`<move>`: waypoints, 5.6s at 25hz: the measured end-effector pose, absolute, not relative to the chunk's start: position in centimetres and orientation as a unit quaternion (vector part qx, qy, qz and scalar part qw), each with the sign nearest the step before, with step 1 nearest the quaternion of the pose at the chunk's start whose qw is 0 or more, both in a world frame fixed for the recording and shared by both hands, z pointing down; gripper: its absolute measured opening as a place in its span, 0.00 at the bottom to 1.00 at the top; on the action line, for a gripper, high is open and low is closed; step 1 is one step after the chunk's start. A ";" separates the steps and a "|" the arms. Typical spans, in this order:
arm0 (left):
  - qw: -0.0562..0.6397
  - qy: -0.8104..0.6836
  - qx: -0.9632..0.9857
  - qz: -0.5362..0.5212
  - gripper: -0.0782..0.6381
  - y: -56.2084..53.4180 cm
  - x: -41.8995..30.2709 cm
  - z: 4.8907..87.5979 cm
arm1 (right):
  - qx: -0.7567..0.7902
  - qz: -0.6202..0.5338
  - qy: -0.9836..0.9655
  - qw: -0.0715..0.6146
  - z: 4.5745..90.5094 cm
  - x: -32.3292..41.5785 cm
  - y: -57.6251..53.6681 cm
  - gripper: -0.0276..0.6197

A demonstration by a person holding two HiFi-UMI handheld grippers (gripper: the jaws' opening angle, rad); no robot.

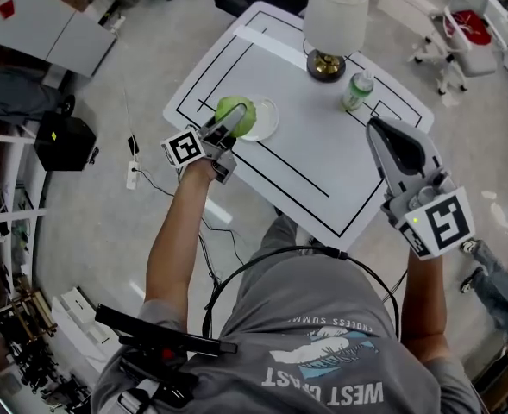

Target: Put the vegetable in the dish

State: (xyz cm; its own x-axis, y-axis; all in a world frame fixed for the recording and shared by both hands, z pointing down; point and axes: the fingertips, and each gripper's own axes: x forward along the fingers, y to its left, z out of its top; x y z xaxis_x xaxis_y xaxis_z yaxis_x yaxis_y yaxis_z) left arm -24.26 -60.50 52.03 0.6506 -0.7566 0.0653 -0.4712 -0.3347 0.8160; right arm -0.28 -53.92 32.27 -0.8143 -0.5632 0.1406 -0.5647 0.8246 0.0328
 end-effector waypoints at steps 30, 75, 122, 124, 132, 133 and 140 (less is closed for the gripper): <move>0.595 -0.218 0.771 0.062 0.51 -61.8 -20.9 68.6 | 0.320 0.074 -0.933 0.145 40.4 -2.7 -57.0 0.06; 0.345 -0.021 0.862 0.371 0.64 -62.3 -19.1 70.1 | 0.290 0.119 -0.930 0.191 46.5 -6.6 -58.5 0.06; -0.071 -0.422 0.903 -0.038 0.12 -56.7 -19.4 30.0 | 0.200 0.034 -0.979 0.018 31.7 -5.0 -54.9 0.05; -0.091 -0.435 0.895 -0.037 0.12 -54.8 -19.1 28.8 | 0.192 0.013 -0.981 0.010 30.2 -4.2 -53.6 0.05; -0.140 -0.465 0.873 -0.035 0.12 -45.1 -18.4 21.8 | 0.179 -0.034 -0.983 -0.008 22.5 -1.9 -46.2 0.05; -0.146 -0.468 0.871 -0.035 0.12 -43.8 -18.3 21.2 | 0.176 -0.039 -0.984 -0.010 22.0 -1.7 -45.0 0.05; -0.164 -0.484 0.859 -0.028 0.12 -38.8 -18.1 19.8 | 0.169 -0.068 -0.983 -0.010 19.9 -1.0 -41.2 0.05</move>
